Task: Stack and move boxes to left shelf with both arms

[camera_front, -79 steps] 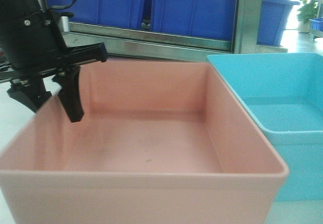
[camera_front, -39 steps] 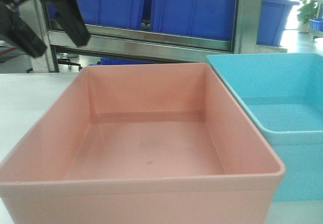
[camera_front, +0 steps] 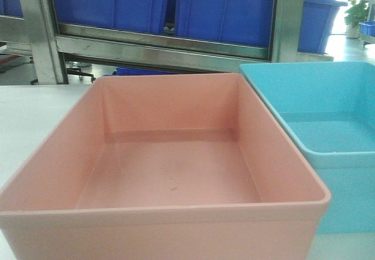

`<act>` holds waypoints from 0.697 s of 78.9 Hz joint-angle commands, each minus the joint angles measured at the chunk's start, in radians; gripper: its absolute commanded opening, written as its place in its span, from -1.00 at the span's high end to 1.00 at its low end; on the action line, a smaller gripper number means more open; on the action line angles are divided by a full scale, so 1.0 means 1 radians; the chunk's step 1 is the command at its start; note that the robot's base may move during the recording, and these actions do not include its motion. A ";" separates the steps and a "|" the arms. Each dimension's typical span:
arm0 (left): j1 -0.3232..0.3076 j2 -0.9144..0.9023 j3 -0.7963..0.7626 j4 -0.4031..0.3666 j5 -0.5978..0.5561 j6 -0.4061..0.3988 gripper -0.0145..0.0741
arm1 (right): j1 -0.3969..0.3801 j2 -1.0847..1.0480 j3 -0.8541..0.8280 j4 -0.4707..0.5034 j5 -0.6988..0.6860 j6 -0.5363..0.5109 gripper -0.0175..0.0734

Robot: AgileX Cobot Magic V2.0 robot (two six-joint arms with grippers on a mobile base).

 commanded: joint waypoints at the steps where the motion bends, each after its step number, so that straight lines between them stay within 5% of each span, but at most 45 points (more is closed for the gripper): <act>1: 0.038 -0.085 0.008 -0.012 -0.090 0.001 -0.15 | -0.005 -0.019 -0.024 0.001 -0.090 -0.003 0.51; 15: 0.112 -0.236 0.055 -0.010 -0.080 0.001 -0.15 | -0.005 -0.019 -0.024 0.001 -0.090 -0.003 0.51; 55: 0.115 -0.259 0.059 -0.012 -0.058 0.001 -0.15 | -0.005 -0.019 -0.024 0.001 -0.093 -0.003 0.51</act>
